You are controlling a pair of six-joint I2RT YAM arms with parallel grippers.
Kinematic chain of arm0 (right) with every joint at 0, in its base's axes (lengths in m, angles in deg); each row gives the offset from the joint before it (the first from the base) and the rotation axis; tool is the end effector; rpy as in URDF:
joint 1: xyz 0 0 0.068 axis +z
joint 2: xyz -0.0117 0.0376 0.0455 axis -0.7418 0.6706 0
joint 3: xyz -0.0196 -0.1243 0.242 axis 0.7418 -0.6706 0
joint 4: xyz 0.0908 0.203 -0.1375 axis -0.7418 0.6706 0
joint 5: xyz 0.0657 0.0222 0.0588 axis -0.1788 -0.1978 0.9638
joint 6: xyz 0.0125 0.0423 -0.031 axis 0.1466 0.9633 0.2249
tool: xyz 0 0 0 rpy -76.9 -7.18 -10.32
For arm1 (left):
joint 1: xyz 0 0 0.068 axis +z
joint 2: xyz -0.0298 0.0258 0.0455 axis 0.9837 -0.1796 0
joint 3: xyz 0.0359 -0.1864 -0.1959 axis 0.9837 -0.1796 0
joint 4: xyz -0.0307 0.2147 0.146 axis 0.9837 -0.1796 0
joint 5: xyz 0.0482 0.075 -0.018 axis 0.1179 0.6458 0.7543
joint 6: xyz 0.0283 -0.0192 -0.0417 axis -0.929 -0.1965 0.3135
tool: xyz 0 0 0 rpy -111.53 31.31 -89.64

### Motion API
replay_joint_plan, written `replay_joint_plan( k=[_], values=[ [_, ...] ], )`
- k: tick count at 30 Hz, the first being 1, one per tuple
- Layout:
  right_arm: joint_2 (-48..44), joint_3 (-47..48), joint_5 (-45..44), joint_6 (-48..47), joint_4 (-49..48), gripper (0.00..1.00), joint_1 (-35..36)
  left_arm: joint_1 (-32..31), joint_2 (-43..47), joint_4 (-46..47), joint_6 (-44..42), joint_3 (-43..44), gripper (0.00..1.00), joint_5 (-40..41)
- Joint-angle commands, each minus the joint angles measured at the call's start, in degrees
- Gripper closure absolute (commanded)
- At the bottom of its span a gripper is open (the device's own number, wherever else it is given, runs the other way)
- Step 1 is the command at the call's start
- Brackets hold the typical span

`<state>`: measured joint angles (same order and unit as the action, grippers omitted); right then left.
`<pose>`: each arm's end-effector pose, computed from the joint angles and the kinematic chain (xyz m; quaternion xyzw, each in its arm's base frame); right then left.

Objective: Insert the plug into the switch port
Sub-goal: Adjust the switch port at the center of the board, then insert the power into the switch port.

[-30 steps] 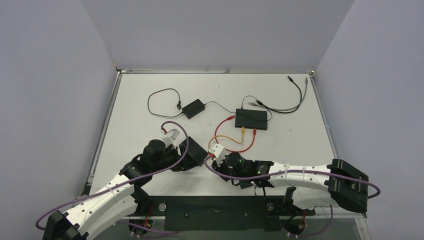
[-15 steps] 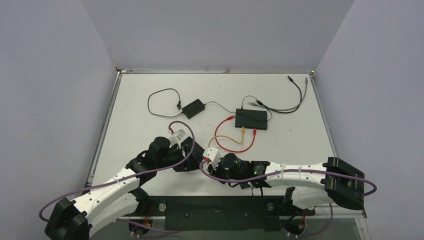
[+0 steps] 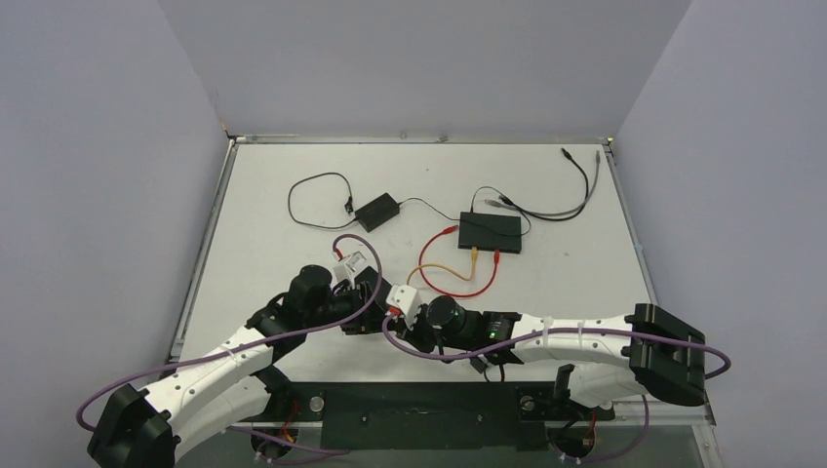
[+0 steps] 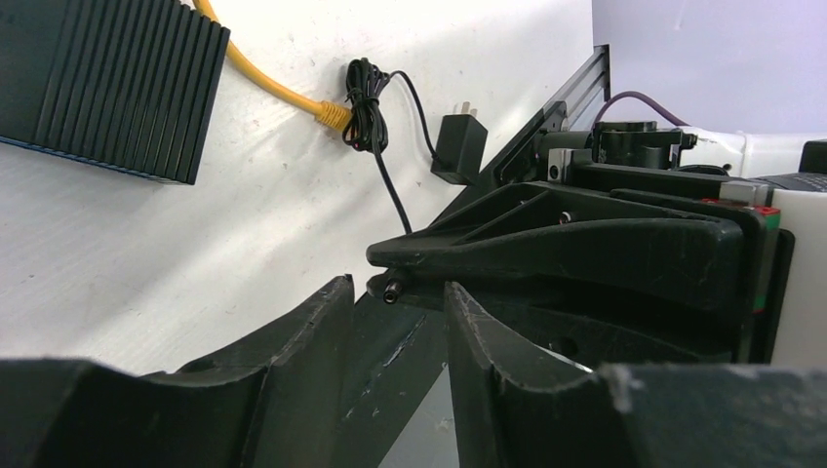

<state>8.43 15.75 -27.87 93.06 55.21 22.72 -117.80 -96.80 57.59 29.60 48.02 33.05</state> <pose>0.0873 0.2566 0.2002 -0.4962 0.7218 0.3202 0.3609 0.1318 -0.1251 0.1977 0.0377 0.8562 -0.4785 0.1910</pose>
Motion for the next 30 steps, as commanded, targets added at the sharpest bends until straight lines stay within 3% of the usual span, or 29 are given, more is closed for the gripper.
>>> replay_joint_plan(
  k=[1,10,16,23,27,30],
  values=[
    [-0.08,2.65,0.23,-1.21,-3.17,1.0,0.56,-0.15,0.62,3.26,0.32,0.92,0.66,-2.14],
    [-0.85,2.06,-0.88,-1.13,-4.45,1.0,1.38,-0.15,0.54,4.12,0.81,0.09,0.76,-2.98],
    [-2.01,1.12,-2.93,-0.96,-5.35,1.0,1.91,-0.11,0.45,6.34,1.42,-0.54,0.89,-3.73],
    [-3.72,-0.07,-4.44,-0.54,-6.72,1.0,2.02,-0.13,0.21,6.6,1.49,-0.77,0.91,-3.95],
    [-4.17,-0.28,-5.95,-0.54,-6.82,1.0,2.17,-0.11,-0.1,7.01,1.44,-0.92,1.0,-4.25],
    [-4.83,-1.12,-6.62,-0.66,-7.09,0.93,2.21,-0.13,0.16,7.07,1.54,-1.14,1.0,-4.28]
  ],
)
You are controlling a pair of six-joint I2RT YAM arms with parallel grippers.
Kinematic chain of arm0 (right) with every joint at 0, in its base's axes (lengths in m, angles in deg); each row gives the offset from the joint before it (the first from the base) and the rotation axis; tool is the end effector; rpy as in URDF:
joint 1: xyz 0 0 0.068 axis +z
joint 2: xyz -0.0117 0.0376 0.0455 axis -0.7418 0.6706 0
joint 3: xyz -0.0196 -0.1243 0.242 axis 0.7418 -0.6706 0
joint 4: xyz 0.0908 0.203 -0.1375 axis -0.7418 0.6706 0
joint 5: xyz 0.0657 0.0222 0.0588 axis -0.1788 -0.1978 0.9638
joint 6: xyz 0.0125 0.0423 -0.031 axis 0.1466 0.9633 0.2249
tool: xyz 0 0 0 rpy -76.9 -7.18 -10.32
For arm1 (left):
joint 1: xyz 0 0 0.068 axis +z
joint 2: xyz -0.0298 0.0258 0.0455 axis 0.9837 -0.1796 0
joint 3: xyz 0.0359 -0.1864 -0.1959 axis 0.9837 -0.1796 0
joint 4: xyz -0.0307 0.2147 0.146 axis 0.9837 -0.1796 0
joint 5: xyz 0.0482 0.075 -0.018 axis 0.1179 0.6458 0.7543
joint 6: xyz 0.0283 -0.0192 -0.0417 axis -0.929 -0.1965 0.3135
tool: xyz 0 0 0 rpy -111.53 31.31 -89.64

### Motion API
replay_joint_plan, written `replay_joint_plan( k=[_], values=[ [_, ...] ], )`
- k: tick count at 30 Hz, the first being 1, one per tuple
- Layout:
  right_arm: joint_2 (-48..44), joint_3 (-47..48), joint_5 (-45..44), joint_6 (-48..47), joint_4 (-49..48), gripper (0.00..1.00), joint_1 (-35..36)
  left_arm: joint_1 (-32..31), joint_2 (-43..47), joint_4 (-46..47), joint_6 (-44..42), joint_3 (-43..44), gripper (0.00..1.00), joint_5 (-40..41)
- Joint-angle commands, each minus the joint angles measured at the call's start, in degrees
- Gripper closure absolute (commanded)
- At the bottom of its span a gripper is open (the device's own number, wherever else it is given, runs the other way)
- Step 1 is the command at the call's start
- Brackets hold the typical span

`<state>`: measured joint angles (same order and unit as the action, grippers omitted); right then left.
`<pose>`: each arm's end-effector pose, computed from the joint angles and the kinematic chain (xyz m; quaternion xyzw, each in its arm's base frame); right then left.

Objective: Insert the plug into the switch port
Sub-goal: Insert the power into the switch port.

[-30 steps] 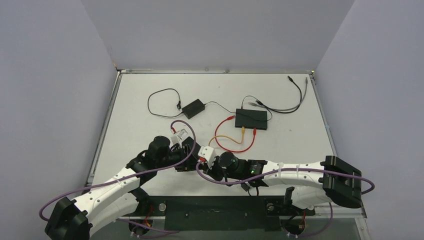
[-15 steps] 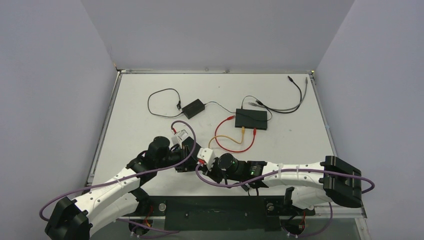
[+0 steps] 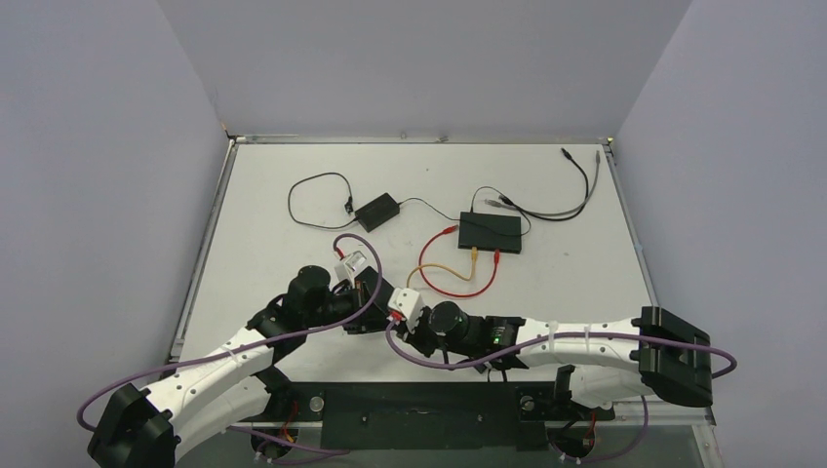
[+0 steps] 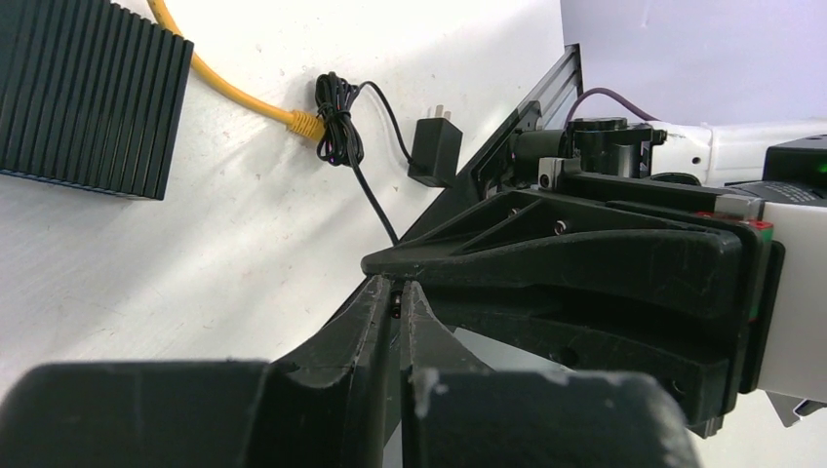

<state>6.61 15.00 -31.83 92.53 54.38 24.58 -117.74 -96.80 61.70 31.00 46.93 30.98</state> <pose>0.0801 0.2547 0.2052 -0.4933 0.7146 0.3096 0.3875 0.1321 -0.1265 0.1982 0.0429 0.8417 -0.5031 0.1914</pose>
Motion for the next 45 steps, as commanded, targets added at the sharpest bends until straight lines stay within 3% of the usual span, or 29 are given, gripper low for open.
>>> replay_joint_plan(
  k=[1,5,9,15,22,45],
  values=[
    [-3.58,-0.7,-3.01,-0.29,-6.64,0.91,0.33,-0.23,0.42,3.0,0.24,-0.1,1.0,-2.24],
    [-5.39,-3.2,-3.51,-1.2,-8.92,0.76,0.41,-0.18,0.8,4.06,1.1,-0.33,1.0,-2.65],
    [-7.65,-7.38,-3.04,-2.55,-13.22,0.71,0.55,-0.22,0.28,5.94,2.02,-0.8,1.0,-4.15],
    [-10.49,-11.68,-1.2,-5.3,-16.66,0.7,0.66,-0.23,0.13,8.88,4.18,-1.59,1.0,-5.84],
    [-15.31,-20.12,1.15,-8.48,-29.32,0.71,1.41,-0.23,0.31,10.53,5.8,-1.87,1.0,-6.84],
    [-13.75,-18.45,2.28,-10.75,-31.44,0.75,3.07,-0.23,-0.71,13.53,7.48,-2.73,1.0,-7.49]
  ],
)
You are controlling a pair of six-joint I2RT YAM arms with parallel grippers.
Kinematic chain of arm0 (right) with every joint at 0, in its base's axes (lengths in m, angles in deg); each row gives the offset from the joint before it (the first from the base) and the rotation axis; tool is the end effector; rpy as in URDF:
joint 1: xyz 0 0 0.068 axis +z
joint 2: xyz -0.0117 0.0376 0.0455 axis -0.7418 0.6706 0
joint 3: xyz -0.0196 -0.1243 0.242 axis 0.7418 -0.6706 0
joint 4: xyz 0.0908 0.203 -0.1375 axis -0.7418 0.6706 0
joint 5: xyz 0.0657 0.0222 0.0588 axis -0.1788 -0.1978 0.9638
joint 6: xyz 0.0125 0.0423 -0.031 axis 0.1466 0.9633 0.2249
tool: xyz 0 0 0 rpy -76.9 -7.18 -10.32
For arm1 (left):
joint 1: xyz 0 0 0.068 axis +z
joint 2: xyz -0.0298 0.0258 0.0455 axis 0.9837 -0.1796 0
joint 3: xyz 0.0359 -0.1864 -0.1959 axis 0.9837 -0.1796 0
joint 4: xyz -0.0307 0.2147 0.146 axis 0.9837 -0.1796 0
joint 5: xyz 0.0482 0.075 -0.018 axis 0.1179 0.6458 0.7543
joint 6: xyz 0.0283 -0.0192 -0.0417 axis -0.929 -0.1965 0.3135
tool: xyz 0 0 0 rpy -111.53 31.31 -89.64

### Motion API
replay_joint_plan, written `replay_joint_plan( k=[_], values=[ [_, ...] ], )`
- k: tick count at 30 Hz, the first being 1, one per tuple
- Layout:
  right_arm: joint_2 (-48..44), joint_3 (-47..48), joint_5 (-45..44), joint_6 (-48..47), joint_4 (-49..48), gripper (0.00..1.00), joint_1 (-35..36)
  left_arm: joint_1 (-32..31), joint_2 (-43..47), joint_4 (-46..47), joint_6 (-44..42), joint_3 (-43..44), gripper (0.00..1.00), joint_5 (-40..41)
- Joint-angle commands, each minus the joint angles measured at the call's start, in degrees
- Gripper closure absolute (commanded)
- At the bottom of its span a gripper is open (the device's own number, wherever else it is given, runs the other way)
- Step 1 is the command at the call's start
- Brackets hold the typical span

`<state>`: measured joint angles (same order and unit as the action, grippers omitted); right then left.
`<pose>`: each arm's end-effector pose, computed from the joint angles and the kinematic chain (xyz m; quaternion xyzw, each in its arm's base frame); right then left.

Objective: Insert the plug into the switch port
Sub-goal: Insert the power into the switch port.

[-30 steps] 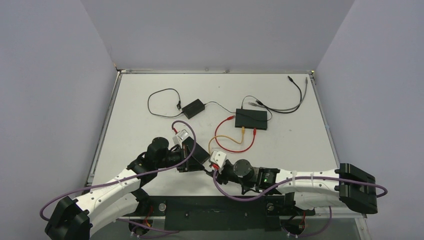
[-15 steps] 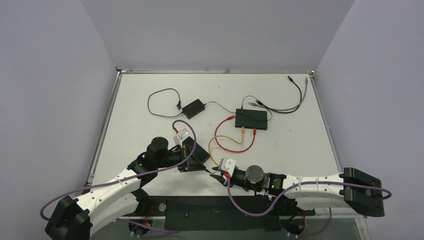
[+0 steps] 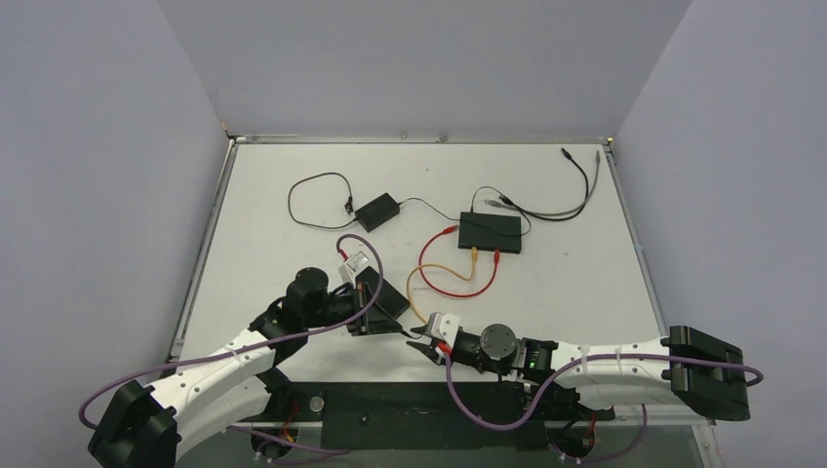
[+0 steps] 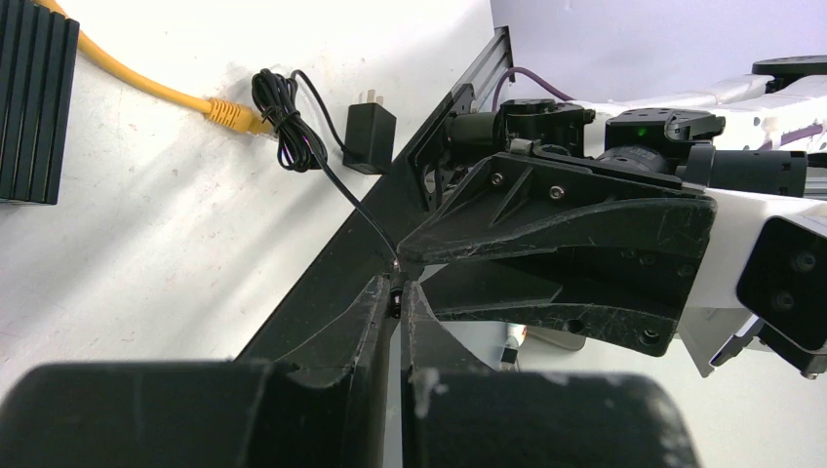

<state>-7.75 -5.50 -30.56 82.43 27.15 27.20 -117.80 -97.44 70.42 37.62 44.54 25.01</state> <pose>0.0524 0.2012 0.1921 -0.5065 0.5704 0.3749 0.5268 0.1311 -0.1299 0.1974 0.0388 0.8118 -0.5609 0.1579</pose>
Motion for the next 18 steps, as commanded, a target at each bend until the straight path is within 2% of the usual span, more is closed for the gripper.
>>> replay_joint_plan(
  k=[1,12,18],
  values=[
    [1.05,2.16,1.04,-0.64,-4.29,0.75,0.43,-0.19,-0.08,4.88,0.99,-0.44,1.0,-1.51],
    [3.0,3.09,0.86,-0.9,-5.85,0.84,0.46,-0.23,-0.32,5.1,0.97,-0.52,1.0,-1.76],
    [4.0,3.19,0.8,-0.58,-6.65,0.94,0.46,-0.23,-0.32,5.46,0.97,-0.72,1.0,-1.92]
  ],
)
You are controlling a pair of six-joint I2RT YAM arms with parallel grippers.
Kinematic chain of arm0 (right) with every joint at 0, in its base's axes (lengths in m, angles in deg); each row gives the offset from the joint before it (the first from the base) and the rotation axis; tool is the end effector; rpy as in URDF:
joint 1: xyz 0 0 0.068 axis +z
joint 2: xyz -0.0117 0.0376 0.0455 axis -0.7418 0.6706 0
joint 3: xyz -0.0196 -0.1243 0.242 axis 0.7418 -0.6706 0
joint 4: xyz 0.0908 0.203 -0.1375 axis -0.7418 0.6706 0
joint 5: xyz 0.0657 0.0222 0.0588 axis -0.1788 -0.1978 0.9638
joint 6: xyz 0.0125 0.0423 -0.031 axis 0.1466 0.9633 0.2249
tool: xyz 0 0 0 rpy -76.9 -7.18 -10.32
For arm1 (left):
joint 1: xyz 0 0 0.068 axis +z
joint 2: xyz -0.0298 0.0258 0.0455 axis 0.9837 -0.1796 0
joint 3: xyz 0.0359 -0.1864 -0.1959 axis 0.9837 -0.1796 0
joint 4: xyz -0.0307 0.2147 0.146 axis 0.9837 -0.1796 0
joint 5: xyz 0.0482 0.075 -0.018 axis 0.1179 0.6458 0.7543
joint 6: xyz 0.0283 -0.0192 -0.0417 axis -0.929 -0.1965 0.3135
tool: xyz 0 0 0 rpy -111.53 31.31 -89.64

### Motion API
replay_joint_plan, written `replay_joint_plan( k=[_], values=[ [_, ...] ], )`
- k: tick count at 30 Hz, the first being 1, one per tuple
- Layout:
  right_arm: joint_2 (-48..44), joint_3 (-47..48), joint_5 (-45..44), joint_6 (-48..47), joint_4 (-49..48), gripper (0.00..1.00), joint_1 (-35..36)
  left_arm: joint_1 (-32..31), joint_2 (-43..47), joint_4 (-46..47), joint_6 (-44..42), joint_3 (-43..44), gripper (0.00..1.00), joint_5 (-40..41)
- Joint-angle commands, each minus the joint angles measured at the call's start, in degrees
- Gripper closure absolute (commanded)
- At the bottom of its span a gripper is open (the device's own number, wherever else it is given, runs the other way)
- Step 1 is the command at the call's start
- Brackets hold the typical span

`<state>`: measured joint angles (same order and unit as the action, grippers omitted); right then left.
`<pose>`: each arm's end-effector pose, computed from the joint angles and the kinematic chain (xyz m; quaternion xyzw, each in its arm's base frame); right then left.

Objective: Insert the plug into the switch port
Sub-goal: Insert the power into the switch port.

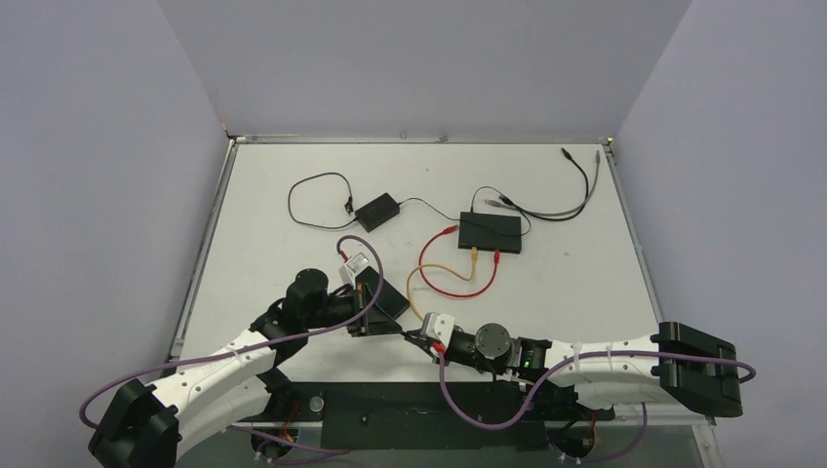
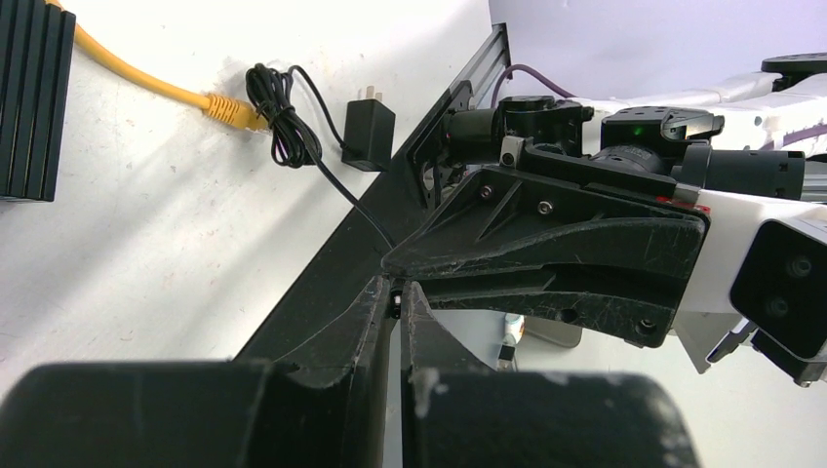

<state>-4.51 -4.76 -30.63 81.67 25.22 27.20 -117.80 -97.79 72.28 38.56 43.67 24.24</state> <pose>0.0542 0.2079 0.1891 -0.5121 0.5697 0.3690 0.5263 0.1306 -0.1300 0.1945 0.0379 0.8083 -0.5675 0.1523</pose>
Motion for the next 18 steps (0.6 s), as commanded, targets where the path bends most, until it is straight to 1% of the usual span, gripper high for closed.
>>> replay_joint_plan(
  k=[1,3,7,9,10,11,12,15,18],
  values=[
    [0.83,2.25,0.73,0.25,-4.94,0.97,0.47,-0.2,0.03,3.59,-0.01,0.15,1.0,-1.24],
    [0.72,2.04,0.51,0.22,-5.32,1.0,0.43,-0.21,-0.03,3.5,-0.05,0.04,1.0,-1.18],
    [0.52,2.07,0.33,0.4,-5.06,1.0,0.49,-0.26,-0.05,3.63,0.03,-0.44,1.0,-1.0],
    [0.46,2.5,0.02,0.95,-3.71,1.0,0.5,-0.21,0.01,3.6,-0.06,-0.47,0.9,-0.38],
    [0.45,2.76,-0.76,1.24,-2.11,1.0,0.5,-0.19,0.23,3.2,-0.28,-0.42,0.82,0.1],
    [0.49,3.26,-1.46,1.92,-1.13,1.0,0.45,-0.06,0.39,2.93,-0.44,-0.37,0.79,1.38],
    [0.75,3.64,-2.67,2.25,0.69,1.0,0.44,0.01,0.74,2.66,-0.51,-0.33,0.73,2.54],
    [1.75,4.0,-5.94,4.19,3.1,1.0,0.41,0.88,1.02,1.62,-1.79,0.8,0.65,4.04],
    [2.78,4.25,-7.39,5.83,5.03,1.0,0.36,3.13,0.85,-1.66,-4.14,2.7,0.61,5.31]
  ],
)
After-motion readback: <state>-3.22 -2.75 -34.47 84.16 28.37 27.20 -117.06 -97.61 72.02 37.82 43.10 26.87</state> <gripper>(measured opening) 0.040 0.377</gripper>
